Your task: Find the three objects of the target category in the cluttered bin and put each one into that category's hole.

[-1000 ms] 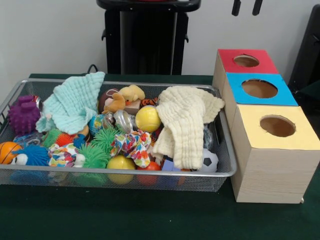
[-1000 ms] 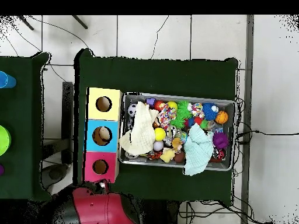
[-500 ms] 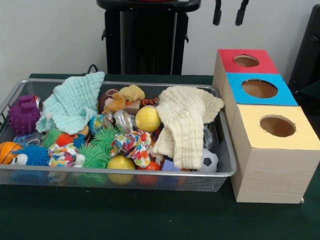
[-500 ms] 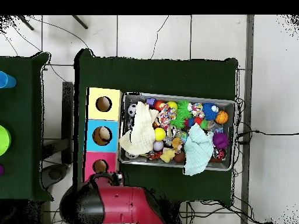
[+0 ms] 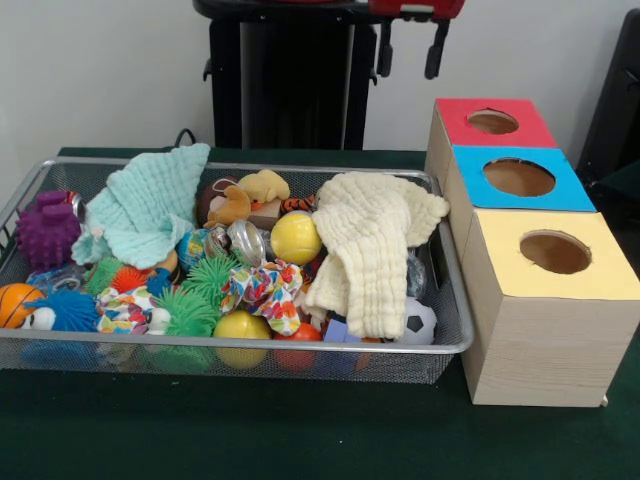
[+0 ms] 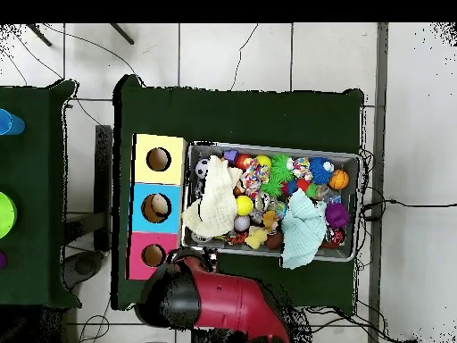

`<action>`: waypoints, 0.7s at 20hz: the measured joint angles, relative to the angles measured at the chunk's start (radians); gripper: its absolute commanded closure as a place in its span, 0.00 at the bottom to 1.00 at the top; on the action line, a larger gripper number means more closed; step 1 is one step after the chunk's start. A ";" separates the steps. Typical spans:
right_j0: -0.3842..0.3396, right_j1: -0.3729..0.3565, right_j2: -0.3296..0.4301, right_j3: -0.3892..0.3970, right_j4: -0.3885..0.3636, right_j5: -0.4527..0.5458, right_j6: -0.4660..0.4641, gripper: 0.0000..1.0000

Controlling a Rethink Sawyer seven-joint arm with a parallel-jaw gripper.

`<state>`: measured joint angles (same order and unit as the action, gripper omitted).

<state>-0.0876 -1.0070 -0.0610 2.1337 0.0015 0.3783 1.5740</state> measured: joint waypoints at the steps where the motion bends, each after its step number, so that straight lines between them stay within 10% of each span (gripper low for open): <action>1: -0.013 0.008 0.005 0.000 -0.006 -0.008 0.000 0.00; 14: -0.051 0.086 0.041 -0.001 -0.060 -0.033 0.000 0.00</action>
<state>-0.1385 -0.9207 -0.0200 2.1328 -0.0587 0.3453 1.5740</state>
